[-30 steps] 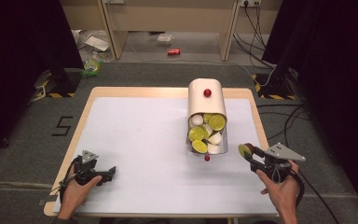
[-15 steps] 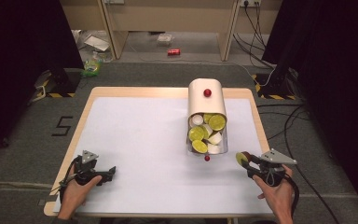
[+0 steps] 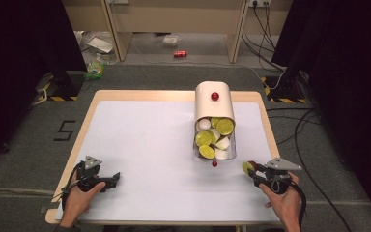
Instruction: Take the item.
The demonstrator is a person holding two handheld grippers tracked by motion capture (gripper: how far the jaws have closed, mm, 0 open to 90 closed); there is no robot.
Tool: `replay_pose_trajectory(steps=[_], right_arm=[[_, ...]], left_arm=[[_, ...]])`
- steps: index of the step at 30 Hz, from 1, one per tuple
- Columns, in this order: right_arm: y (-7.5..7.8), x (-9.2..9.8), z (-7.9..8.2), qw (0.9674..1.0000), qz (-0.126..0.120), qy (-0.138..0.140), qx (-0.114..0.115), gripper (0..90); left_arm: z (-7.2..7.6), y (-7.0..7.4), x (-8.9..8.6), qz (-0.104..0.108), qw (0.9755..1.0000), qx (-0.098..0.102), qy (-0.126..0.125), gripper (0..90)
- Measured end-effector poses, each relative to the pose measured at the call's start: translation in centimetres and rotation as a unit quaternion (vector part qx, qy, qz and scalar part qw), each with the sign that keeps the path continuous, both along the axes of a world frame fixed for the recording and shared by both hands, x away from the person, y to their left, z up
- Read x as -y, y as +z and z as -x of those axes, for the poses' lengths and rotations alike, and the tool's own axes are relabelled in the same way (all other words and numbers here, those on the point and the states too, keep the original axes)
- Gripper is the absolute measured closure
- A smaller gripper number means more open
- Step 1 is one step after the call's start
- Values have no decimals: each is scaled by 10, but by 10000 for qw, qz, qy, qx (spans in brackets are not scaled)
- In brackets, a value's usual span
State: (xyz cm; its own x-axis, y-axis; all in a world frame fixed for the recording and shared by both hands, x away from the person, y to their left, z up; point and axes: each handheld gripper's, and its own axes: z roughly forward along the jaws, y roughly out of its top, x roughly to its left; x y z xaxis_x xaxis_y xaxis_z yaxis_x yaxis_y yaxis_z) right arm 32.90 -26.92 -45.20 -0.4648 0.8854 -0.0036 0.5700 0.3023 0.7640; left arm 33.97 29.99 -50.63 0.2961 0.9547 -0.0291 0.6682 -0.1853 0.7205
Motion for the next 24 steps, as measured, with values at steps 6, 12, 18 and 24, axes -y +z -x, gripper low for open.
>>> replay_pose_trajectory(steps=[6,12,18,24], right_arm=[[-4,0,0,9999,32,41,-100,580],[-12,-1,-1,9994,64,95,-322,580],[-13,-3,1,9990,54,121,-424,578],[-17,-2,4,9983,46,188,-554,572]], left_arm=[[0,0,0,-1,10000,1,1,0],[0,0,0,1,10000,0,0,0],[0,0,0,-2,10000,1,0,0],[0,0,0,-1,10000,-1,-1,0]])
